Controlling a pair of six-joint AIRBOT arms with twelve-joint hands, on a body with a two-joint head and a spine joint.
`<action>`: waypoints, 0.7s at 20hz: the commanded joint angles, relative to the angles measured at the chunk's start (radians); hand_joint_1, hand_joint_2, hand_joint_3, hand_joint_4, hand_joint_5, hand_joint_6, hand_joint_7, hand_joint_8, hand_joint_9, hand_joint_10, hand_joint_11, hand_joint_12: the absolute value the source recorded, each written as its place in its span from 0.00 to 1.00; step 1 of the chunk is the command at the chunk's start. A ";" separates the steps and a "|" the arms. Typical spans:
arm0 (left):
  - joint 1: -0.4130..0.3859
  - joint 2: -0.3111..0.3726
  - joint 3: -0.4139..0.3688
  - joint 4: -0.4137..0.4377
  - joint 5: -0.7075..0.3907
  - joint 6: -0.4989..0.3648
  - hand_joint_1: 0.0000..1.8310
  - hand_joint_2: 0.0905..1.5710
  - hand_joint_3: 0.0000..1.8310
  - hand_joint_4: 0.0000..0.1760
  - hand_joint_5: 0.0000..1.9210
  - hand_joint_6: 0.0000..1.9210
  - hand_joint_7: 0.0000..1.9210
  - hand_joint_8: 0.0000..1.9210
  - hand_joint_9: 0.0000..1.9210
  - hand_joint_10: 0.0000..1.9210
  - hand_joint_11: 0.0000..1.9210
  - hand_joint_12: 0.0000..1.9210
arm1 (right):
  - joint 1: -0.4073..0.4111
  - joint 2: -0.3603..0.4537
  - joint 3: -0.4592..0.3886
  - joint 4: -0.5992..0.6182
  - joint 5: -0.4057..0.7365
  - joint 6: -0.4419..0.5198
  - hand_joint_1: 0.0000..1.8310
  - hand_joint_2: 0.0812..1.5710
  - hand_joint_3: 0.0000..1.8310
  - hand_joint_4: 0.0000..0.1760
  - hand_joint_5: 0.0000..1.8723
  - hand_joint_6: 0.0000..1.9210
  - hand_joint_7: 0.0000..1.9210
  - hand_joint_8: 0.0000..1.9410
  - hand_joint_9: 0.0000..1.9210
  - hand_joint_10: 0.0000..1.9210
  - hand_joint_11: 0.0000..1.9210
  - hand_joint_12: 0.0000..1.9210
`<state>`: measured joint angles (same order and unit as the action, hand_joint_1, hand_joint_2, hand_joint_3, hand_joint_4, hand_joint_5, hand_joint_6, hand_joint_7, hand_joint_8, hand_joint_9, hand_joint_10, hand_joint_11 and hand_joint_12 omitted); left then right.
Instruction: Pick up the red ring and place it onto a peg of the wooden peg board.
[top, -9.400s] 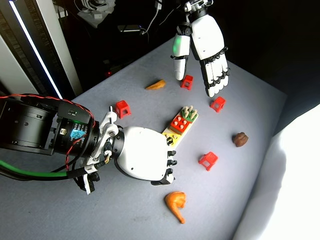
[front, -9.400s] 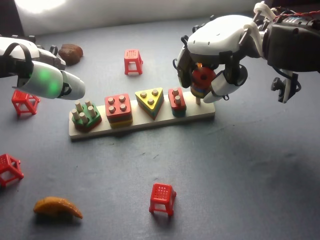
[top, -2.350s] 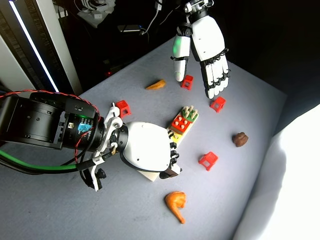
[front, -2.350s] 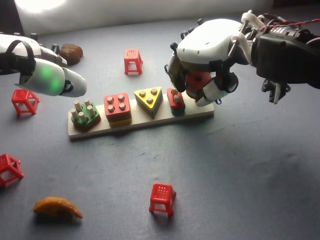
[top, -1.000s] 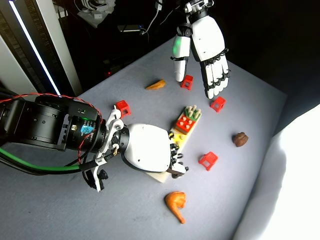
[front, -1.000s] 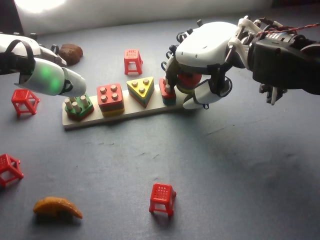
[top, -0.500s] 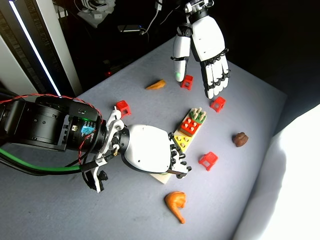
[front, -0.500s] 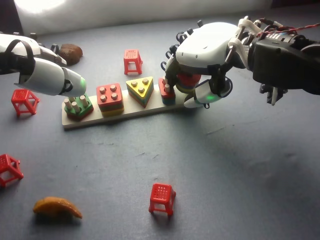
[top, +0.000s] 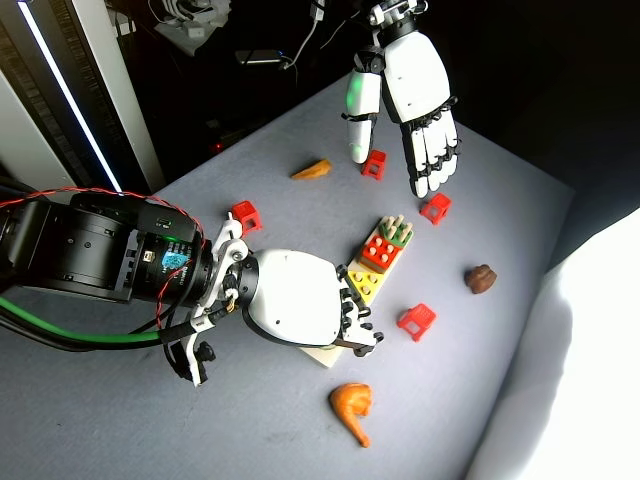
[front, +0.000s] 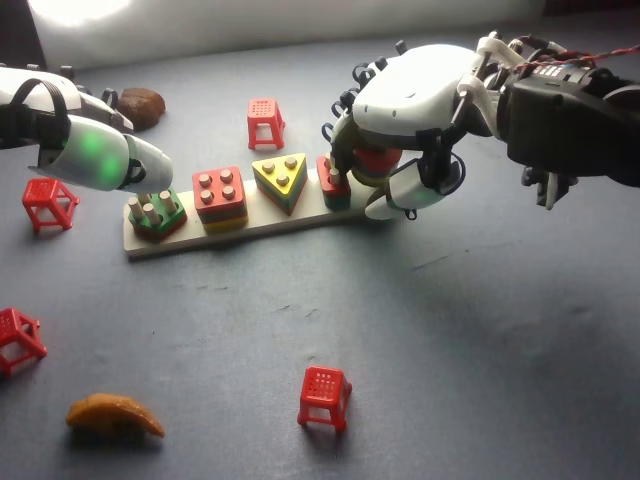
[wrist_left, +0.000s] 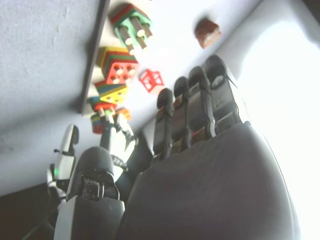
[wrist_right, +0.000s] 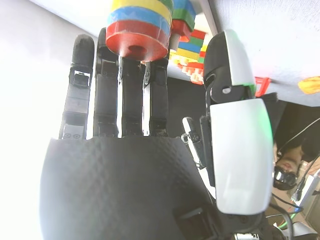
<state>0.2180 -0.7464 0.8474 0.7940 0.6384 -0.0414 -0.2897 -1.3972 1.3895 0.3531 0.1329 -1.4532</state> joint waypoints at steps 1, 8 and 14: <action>-0.010 -0.003 0.000 0.049 -0.038 0.003 0.00 0.80 0.00 0.00 0.09 0.00 0.08 0.00 0.06 0.00 0.00 0.14 | 0.023 0.009 -0.006 -0.004 0.112 0.002 0.40 0.65 0.00 0.00 0.24 0.00 0.26 0.00 0.24 0.00 0.05 0.43; -0.010 -0.003 0.000 0.049 -0.038 0.003 0.00 0.80 0.00 0.00 0.08 0.00 0.07 0.00 0.06 0.00 0.00 0.12 | 0.073 0.033 -0.045 -0.004 0.105 -0.011 0.48 0.62 0.00 0.00 0.20 0.01 0.25 0.00 0.26 0.00 0.06 0.46; -0.010 -0.002 -0.001 0.049 -0.038 0.003 0.00 0.81 0.00 0.00 0.08 0.00 0.07 0.00 0.06 0.00 0.00 0.13 | 0.055 0.273 -0.278 -0.004 0.121 -0.082 0.48 0.62 0.00 0.00 0.24 0.02 0.27 0.01 0.27 0.00 0.06 0.47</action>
<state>0.2180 -0.7464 0.8474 0.7940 0.6422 -0.0414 -0.2459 -1.1076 1.0912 0.3527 0.1471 -1.5322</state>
